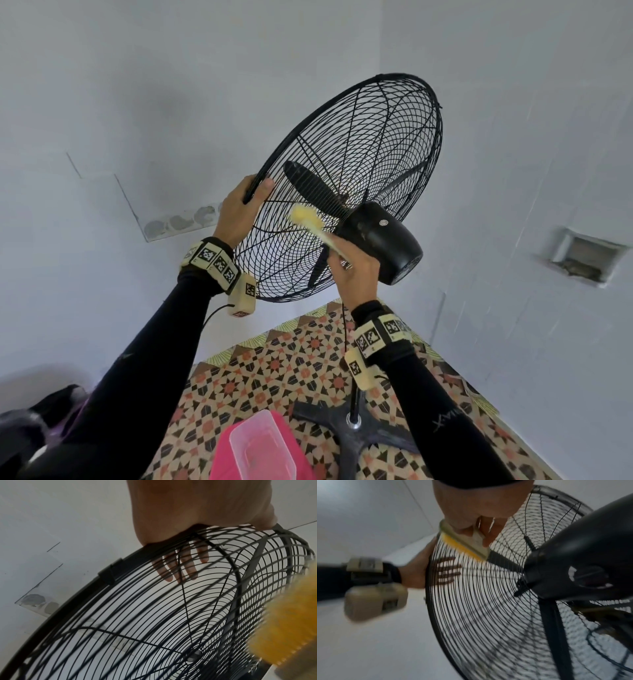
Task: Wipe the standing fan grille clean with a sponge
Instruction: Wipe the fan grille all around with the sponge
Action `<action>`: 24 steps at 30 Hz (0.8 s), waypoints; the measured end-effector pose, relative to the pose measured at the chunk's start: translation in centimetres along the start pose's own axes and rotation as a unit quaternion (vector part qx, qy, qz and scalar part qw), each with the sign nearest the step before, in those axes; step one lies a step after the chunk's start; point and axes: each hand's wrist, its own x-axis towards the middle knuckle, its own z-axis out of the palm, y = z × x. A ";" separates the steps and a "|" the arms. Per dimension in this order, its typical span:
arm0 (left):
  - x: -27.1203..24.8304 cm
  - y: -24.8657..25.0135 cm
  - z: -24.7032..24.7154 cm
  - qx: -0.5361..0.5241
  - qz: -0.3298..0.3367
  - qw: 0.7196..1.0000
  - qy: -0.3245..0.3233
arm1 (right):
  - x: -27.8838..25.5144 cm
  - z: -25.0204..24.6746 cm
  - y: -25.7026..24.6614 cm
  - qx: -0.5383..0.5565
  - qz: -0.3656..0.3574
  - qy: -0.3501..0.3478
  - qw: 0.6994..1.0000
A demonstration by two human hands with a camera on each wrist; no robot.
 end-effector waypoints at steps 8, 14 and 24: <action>0.2 -0.8 0.0 -0.005 -0.006 1.000 -0.003 | 5.2 -2.0 -2.9 0.355 0.341 0.168 0.854; 0.0 -0.3 -0.1 -0.016 -0.001 1.000 -0.003 | 3.8 -1.5 -2.7 0.454 0.377 0.087 0.803; 0.1 -0.7 0.0 -0.009 -0.002 1.000 0.002 | 4.3 -0.7 -2.6 0.444 0.384 0.060 0.807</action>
